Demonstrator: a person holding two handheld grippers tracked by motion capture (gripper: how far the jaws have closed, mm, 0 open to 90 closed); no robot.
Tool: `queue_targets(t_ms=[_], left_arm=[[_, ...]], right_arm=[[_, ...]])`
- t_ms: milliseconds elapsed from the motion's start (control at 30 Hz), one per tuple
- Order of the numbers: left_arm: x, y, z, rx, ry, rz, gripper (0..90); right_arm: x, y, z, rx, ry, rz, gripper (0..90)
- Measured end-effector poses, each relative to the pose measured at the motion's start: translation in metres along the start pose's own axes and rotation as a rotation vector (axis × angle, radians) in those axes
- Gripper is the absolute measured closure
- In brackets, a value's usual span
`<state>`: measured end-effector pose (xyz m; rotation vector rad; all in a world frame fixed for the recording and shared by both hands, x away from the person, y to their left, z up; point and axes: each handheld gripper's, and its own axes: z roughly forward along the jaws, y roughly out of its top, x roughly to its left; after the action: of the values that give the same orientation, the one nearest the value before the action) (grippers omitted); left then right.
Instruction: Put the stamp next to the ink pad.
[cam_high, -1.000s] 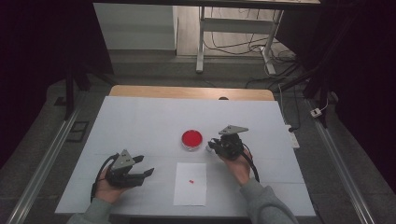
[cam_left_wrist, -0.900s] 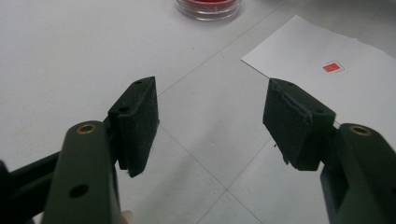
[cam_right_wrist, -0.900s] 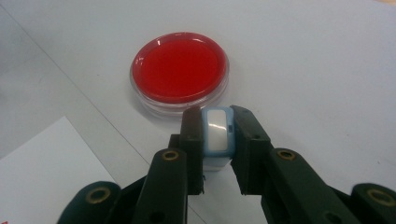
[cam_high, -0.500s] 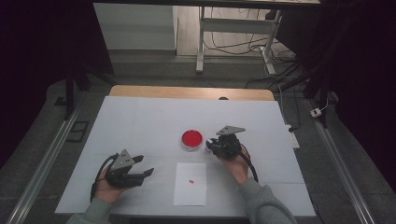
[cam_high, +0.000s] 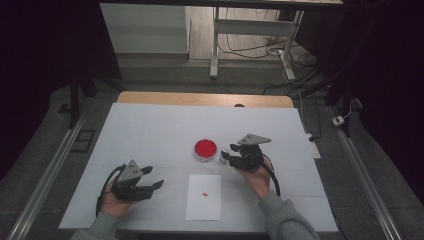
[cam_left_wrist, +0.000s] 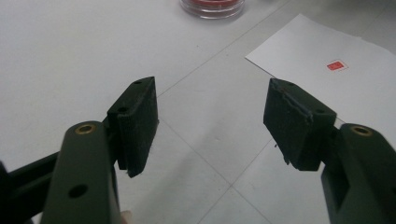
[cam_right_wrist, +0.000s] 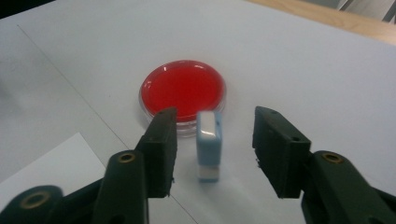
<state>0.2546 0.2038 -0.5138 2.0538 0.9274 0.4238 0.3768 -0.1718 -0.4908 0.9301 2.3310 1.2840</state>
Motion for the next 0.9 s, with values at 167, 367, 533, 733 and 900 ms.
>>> queue_targets(t_ms=[167, 367, 533, 733, 900], left_arm=[[0.002, -0.002, -0.001, 0.004, -0.002, -0.007, 34.7], [0.002, -0.003, -0.001, 0.007, -0.011, -0.01, 34.4], [0.003, -0.004, -0.002, 0.007, -0.013, -0.015, 34.2], [0.003, -0.003, -0.001, 0.008, -0.015, -0.011, 34.1], [0.003, -0.003, -0.001, 0.008, -0.015, -0.01, 34.1]], right_arm=[[-0.003, -0.006, -0.023, -0.05, 0.007, -0.022, 44.4], [-0.007, -0.024, -0.058, -0.081, 0.014, -0.057, 43.9], [-0.013, -0.042, -0.084, -0.089, 0.005, -0.073, 43.7], [-0.019, -0.062, -0.105, -0.084, -0.003, -0.074, 43.7], [-0.022, -0.07, -0.114, -0.077, -0.008, -0.07, 44.1]])
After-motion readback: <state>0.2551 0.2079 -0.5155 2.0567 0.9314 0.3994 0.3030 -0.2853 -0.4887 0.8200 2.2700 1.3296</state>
